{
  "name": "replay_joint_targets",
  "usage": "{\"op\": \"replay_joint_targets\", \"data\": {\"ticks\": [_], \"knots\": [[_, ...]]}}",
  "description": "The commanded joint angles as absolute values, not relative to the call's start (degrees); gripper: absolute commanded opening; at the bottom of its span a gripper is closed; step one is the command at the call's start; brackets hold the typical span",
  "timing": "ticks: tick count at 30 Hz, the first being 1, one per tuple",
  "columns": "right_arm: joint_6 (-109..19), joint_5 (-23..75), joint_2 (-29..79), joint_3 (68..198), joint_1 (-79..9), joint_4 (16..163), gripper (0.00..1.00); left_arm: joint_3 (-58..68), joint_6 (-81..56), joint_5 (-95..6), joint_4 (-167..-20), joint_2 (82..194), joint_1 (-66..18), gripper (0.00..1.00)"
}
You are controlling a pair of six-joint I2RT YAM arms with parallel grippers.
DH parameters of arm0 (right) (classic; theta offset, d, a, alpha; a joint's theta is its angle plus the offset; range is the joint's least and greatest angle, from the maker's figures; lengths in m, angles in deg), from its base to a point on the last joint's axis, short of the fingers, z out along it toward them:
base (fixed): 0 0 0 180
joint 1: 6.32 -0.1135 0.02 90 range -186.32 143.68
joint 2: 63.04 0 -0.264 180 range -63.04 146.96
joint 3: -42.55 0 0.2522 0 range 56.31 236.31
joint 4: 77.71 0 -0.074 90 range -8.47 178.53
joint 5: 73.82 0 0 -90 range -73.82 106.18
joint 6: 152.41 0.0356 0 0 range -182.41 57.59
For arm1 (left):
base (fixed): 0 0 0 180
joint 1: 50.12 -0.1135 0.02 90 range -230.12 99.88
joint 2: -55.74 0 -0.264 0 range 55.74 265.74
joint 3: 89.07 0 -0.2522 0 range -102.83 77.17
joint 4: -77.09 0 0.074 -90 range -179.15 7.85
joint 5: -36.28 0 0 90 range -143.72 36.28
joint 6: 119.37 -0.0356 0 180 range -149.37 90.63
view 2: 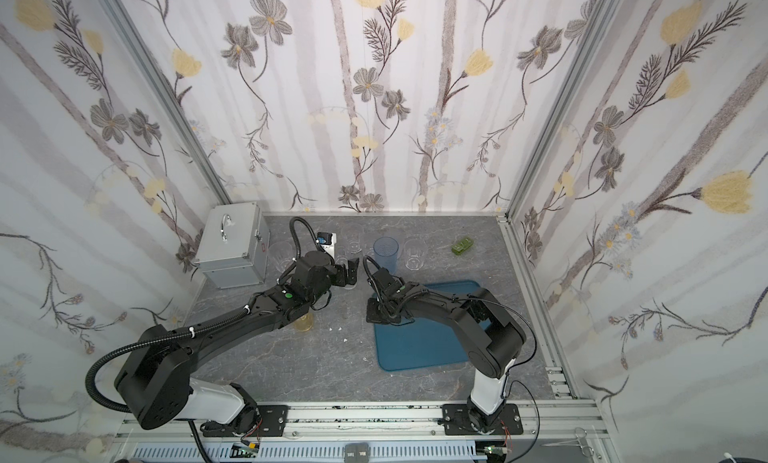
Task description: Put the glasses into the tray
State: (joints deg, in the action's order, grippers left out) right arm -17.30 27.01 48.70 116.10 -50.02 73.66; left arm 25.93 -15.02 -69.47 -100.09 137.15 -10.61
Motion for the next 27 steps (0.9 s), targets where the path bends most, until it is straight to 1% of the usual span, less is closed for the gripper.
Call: {"op": "replay_joint_targets", "data": {"ticks": [1, 10, 16, 18, 21, 24, 27], "knots": [[-11.94, 29.03, 49.93, 117.01, -50.09, 78.44, 0.0, 26.53, -15.74, -71.56, -101.28, 136.13, -10.74, 1.0], [-3.48, 29.8, 53.19, 119.41, -50.17, 84.0, 0.0, 28.25, -15.96, -72.68, -101.11, 134.02, -11.07, 1.0], [-0.1, 29.53, 52.27, 118.71, -50.27, 86.56, 0.0, 29.0, -14.33, -71.72, -101.02, 132.63, -12.04, 1.0], [-1.27, 28.66, 50.92, 118.87, -50.45, 85.99, 0.05, 28.92, -14.75, -71.81, -100.55, 132.17, -12.21, 1.0], [-4.76, 24.91, 46.81, 118.73, -50.63, 83.75, 0.16, 28.01, -14.57, -72.18, -97.35, 131.32, -13.49, 1.0], [-9.36, 20.9, 42.36, 118.95, -50.78, 80.32, 0.22, 25.47, -13.73, -69.74, -91.71, 131.18, -16.94, 0.98], [-13.82, 17.74, 39.34, 120.25, -50.72, 76.36, 0.26, 23.52, -13.89, -67.05, -87.43, 130.28, -20.45, 0.97]]}}
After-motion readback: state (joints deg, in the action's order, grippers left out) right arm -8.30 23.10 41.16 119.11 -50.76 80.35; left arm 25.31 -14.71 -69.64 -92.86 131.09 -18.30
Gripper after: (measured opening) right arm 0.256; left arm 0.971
